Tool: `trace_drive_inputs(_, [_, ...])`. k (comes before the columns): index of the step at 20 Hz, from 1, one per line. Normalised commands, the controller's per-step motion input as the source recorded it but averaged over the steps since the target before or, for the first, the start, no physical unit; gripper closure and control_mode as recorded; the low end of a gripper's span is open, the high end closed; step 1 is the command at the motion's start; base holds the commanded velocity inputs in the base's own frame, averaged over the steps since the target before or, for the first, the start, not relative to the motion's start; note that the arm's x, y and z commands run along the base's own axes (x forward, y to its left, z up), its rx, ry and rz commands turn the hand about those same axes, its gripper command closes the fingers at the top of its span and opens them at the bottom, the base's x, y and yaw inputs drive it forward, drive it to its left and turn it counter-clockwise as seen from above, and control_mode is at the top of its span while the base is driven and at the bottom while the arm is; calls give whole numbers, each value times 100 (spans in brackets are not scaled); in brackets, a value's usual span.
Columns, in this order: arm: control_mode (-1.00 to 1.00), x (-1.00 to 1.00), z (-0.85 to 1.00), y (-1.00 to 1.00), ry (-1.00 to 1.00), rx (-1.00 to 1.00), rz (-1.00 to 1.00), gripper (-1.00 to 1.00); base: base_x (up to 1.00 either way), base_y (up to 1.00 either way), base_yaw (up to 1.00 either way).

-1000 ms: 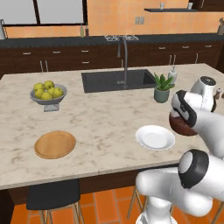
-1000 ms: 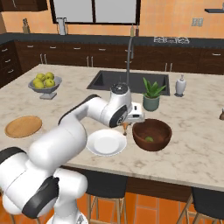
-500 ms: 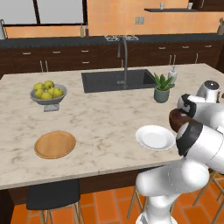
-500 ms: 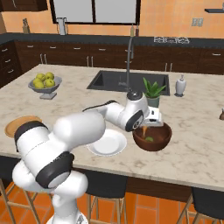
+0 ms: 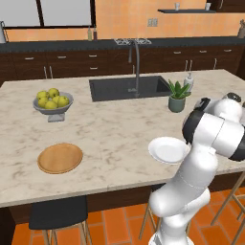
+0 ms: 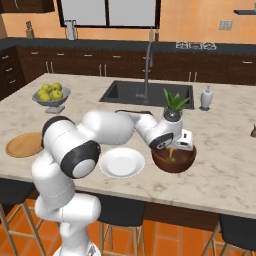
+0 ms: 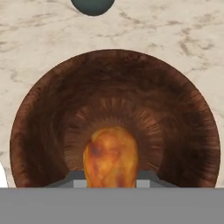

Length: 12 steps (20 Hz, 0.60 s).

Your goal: Pick the chicken drumstick and lime from their plates and place them in the bowl. Then put the bowl in the fridge.

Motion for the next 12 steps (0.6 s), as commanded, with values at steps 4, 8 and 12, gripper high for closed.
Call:
trace_drive_inputs(4, [-100,13,-38,0,0,0,0,100,0,0,0])
trace_drive_inputs(8, [-100,16,-32,0,0,0,0,100,0,0,0])
trace_drive_inputs(12, [-100,29,-18,0,1,0,0,100,0,0,0])
